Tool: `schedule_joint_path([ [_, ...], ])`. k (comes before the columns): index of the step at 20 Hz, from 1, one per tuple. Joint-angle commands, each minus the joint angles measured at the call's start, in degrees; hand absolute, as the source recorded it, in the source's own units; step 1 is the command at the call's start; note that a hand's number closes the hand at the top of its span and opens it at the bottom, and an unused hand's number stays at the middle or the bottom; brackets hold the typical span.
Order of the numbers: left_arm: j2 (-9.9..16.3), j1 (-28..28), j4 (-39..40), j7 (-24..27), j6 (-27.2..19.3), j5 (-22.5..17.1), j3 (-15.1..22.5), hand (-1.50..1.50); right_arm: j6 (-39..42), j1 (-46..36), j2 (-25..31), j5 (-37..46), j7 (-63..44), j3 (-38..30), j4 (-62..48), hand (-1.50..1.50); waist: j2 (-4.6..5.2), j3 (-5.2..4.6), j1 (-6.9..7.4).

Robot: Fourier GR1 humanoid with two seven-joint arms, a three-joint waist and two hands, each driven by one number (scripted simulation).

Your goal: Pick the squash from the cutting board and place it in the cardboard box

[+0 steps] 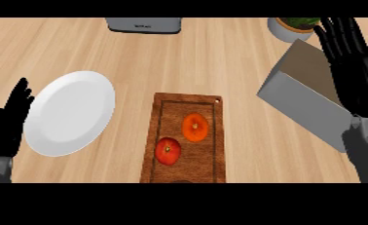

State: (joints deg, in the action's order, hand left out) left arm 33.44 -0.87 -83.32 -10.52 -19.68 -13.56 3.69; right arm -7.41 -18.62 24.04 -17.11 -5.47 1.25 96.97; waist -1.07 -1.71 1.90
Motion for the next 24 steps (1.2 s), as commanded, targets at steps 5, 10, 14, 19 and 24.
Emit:
schedule_joint_path([
  [5,2.3,-5.5,-7.3,8.8,8.3,2.4,4.4,0.0,-18.2,1.9,2.3,17.7,-7.4,-0.1,9.5,-1.5,-1.28,0.97,-8.17],
  [10,0.2,-6.2,-9.5,11.5,11.0,3.2,8.7,0.0,-23.8,13.0,4.6,33.4,-16.5,7.2,11.1,-1.5,-0.45,1.02,-9.33],
  [14,0.3,-7.5,-9.9,13.4,13.7,3.2,9.7,0.0,-23.9,18.0,6.2,48.2,-21.6,16.4,17.2,-1.5,0.19,1.11,-6.64],
  [19,-0.7,-9.2,-8.9,14.0,14.5,3.6,10.4,0.0,-16.9,19.2,7.3,64.5,-35.0,24.6,24.2,-1.5,0.45,1.17,-4.71],
  [24,-0.4,-10.7,-7.1,15.5,17.4,2.8,10.2,0.0,-0.3,17.1,6.1,69.2,-49.0,32.7,24.7,-1.5,1.0,1.06,-2.77],
])
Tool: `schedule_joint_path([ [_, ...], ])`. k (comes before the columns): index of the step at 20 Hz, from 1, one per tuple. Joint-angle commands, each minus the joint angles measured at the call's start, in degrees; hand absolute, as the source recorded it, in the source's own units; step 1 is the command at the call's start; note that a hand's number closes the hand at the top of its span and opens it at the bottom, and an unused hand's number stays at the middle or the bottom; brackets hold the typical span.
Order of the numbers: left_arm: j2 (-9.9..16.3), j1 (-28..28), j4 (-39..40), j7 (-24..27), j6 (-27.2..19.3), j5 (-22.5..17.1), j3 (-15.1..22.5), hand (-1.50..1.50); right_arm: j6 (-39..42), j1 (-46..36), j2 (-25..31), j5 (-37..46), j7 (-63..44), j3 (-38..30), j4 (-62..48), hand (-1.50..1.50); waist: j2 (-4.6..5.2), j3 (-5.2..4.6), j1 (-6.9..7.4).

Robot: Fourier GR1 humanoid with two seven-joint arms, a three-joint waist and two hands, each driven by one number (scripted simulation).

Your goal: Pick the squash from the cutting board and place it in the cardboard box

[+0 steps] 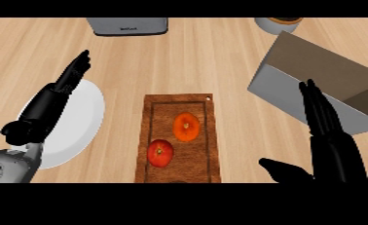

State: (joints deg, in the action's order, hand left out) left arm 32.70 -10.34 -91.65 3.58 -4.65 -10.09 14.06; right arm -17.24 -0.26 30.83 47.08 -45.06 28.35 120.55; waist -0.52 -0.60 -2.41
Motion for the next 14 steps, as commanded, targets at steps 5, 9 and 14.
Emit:
schedule_joint_path([
  [5,-0.9,-3.9,0.9,-0.9,2.7,-0.2,1.1,0.0,25.6,-10.9,-9.0,5.8,-23.7,12.6,0.0,-1.5,0.53,0.11,3.83],
  [9,-2.5,-4.9,3.3,-0.3,1.7,1.5,2.0,0.0,33.5,-16.8,-17.4,6.1,-31.0,14.5,-6.9,-1.5,0.82,0.05,3.97],
  [14,-3.4,-5.8,5.7,2.0,1.5,2.6,1.7,0.0,38.5,-20.5,-28.4,6.3,-36.1,14.7,-14.9,-1.5,0.8,0.15,3.15],
])
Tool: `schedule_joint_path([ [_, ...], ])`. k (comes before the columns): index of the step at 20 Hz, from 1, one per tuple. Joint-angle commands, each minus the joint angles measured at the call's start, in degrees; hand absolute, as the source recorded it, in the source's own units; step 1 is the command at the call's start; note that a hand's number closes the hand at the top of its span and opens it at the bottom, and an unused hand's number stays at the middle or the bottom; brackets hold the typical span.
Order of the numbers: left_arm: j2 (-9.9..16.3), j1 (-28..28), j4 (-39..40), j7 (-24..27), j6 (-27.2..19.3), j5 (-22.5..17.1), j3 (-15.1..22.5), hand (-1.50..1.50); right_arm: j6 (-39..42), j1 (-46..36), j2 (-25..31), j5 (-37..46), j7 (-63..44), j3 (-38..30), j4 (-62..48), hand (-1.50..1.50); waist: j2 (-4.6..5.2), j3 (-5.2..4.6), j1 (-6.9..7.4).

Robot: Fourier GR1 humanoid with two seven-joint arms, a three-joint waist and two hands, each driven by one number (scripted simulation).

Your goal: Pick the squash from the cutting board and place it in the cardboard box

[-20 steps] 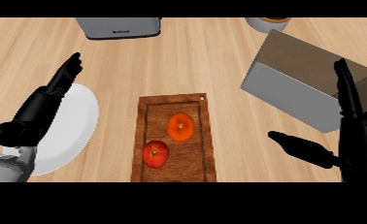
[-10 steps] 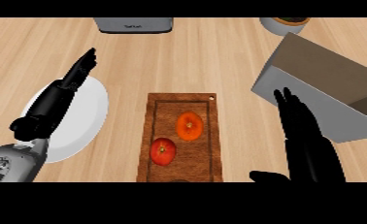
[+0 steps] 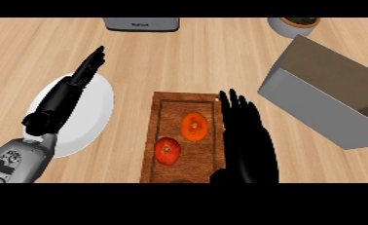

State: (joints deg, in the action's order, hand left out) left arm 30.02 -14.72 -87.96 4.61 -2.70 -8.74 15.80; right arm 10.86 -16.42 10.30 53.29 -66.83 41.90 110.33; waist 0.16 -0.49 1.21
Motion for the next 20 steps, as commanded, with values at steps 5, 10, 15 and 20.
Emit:
schedule_joint_path([
  [5,-1.6,-1.3,3.1,0.4,0.4,0.9,0.5,0.0,6.9,-7.3,-10.1,-1.8,-18.3,1.4,-12.1,-1.5,0.01,0.21,0.09],
  [10,-3.0,-1.9,1.9,0.7,-0.6,2.2,1.0,0.0,4.1,-10.8,-10.2,-5.9,-18.3,0.0,-18.0,-1.5,-0.16,0.29,0.51],
  [15,-1.0,1.0,1.3,2.9,1.5,1.6,-0.1,0.0,3.7,-12.6,-10.2,-4.4,-18.4,-1.6,-23.5,-1.5,-0.33,0.33,0.55],
  [20,-2.1,-0.8,4.1,2.0,1.5,2.2,-0.4,0.0,1.9,-16.7,-10.2,-5.9,-18.4,-1.7,-28.1,-1.5,-0.12,0.37,0.24],
])
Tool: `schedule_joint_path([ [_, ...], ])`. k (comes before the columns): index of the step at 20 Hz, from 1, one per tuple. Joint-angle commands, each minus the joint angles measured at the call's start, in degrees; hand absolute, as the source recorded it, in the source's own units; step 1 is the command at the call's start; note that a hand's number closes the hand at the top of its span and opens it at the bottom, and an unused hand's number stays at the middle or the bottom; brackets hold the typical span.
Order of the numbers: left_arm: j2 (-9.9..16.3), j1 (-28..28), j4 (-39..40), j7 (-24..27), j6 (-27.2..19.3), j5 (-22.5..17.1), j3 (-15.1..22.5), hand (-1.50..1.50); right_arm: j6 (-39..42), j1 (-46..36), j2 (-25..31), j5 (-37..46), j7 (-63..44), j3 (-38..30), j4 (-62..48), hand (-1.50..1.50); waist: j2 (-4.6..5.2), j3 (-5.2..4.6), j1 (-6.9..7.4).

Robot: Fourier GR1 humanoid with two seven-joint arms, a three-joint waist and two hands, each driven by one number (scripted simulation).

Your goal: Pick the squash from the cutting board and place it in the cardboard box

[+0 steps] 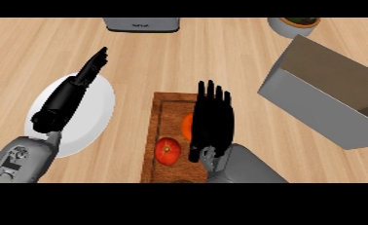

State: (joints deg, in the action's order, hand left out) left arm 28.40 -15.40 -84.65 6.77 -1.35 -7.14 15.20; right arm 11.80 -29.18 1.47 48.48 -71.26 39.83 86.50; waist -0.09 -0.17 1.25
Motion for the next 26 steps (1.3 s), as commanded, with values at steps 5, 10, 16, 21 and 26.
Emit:
schedule_joint_path([
  [5,-0.5,-0.4,1.6,0.5,1.2,-0.1,-0.9,0.0,2.9,-4.1,-1.4,-2.0,-14.0,0.4,-5.4,-1.5,-0.11,0.01,-0.54],
  [10,0.8,-0.7,1.2,1.3,2.1,0.4,-2.2,0.0,-0.6,-3.7,-1.4,-2.9,-14.0,2.5,-10.8,-1.5,-0.01,0.06,-0.06],
  [16,-3.3,-1.7,0.4,-2.1,-0.7,2.6,-0.1,0.0,-4.6,-5.0,-1.4,-5.7,-14.0,4.5,-12.4,-1.5,0.07,0.13,-0.23],
  [21,-1.5,2.8,-1.2,1.1,1.5,1.9,-1.6,0.0,-5.5,-5.2,-1.4,-6.9,-14.0,5.3,-12.4,-1.5,-0.13,0.09,-0.03],
  [26,-1.7,1.9,-3.7,-2.5,1.3,1.9,-1.6,0.0,-5.7,-6.1,-1.4,-7.0,-14.0,4.0,-17.9,-1.5,-0.14,0.12,0.14],
])
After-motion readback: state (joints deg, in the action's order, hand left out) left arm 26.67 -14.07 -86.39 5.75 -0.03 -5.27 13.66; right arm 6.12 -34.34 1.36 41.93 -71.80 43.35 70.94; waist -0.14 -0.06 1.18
